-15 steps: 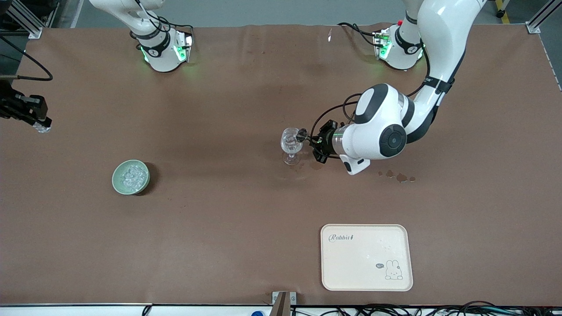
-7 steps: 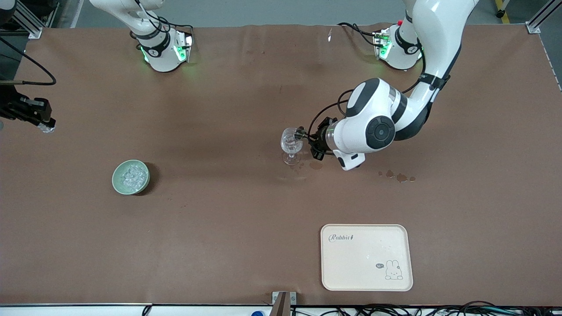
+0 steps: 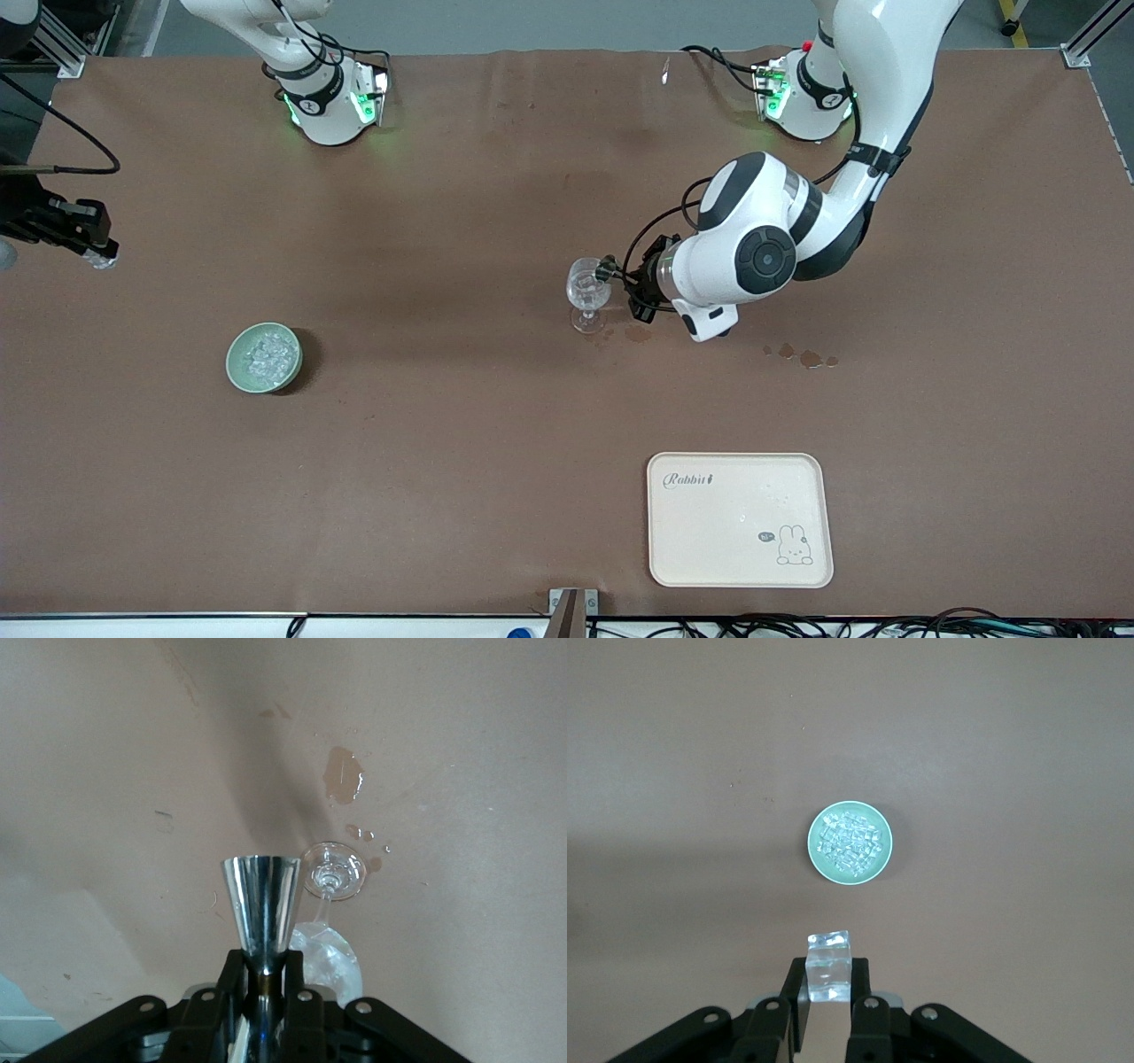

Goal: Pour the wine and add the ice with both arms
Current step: 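Tilt the jigger with the left gripper to pour into the wine glass, then move the jigger toward the tray while the right gripper carries ice to the glass, then lower the left gripper's jigger onto the tray while the right gripper drops ice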

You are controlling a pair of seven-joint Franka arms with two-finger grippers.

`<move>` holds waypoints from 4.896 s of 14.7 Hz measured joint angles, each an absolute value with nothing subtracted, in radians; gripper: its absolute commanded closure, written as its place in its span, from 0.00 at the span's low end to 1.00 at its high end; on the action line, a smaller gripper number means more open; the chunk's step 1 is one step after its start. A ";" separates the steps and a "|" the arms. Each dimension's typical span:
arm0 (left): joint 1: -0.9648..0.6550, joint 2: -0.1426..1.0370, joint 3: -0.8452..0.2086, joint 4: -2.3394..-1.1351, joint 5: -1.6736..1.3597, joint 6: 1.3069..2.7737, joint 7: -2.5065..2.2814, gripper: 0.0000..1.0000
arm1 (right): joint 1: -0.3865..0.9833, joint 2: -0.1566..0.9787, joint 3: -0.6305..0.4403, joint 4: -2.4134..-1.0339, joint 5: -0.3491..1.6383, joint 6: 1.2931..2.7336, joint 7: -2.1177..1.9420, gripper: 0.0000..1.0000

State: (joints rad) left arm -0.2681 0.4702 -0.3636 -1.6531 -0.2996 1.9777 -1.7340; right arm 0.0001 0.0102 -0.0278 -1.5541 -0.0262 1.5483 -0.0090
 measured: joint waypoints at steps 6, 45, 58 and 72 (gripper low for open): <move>-0.285 0.470 -0.363 -1.649 -0.299 1.981 -1.736 1.00 | 0.000 0.010 -0.027 -1.555 -0.026 1.549 -0.009 0.97; 0.250 0.885 -0.339 -1.318 -1.169 2.229 -0.997 0.99 | 0.828 0.490 -0.007 -1.436 -0.019 2.004 0.718 0.98; 0.198 1.112 -0.345 -1.203 -1.333 2.321 -0.859 0.94 | 0.881 0.534 -0.011 -1.424 -0.019 2.039 0.769 0.72; 0.198 1.125 -0.347 -1.178 -1.298 2.321 -0.850 0.00 | 0.779 0.475 -0.065 -1.383 -0.028 2.023 0.732 0.00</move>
